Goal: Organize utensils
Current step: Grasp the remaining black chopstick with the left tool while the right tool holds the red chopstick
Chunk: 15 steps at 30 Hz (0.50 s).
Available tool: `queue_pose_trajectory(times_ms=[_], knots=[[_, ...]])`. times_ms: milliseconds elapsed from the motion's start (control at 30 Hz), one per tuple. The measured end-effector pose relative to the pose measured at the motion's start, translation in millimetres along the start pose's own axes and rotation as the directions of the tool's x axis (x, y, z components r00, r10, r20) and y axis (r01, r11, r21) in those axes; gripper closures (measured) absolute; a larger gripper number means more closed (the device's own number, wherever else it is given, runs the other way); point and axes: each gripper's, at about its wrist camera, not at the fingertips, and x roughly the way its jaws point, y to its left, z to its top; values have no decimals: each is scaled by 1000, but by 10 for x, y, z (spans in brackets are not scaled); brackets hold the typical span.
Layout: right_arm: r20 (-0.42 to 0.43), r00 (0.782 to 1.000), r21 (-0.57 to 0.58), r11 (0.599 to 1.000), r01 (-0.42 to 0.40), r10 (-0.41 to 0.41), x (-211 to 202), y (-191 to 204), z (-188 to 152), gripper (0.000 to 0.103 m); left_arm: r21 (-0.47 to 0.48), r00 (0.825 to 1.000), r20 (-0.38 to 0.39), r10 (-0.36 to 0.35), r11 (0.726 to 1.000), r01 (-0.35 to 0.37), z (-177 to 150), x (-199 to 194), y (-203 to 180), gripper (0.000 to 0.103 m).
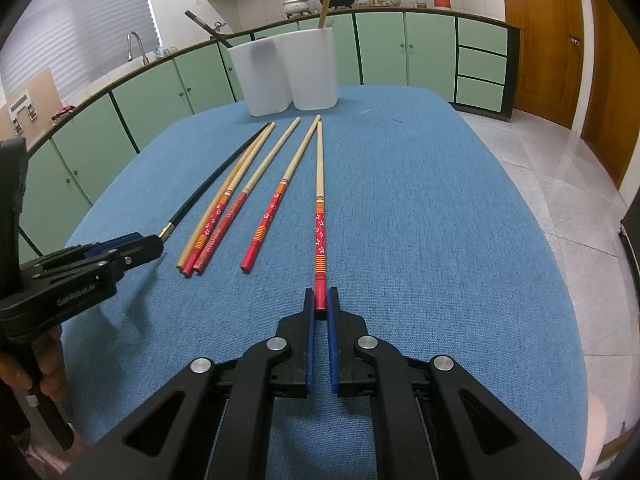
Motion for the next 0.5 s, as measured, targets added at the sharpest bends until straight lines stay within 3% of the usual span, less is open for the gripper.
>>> queue_pose_trajectory(times_ms=[167, 233, 500], knots=[[0, 1000, 0, 1000, 0, 0, 1, -4, 1, 97, 9, 1000, 8, 11, 1000, -11, 10, 47, -7, 69], [0, 1000, 0, 1000, 0, 0, 1, -6, 2, 97, 6, 1000, 10, 8, 1000, -8, 10, 49, 1, 77], [0, 1000, 5, 1000, -2, 2, 2, -5, 4, 97, 15, 1000, 6, -21, 1000, 21, -60, -21, -16, 78]])
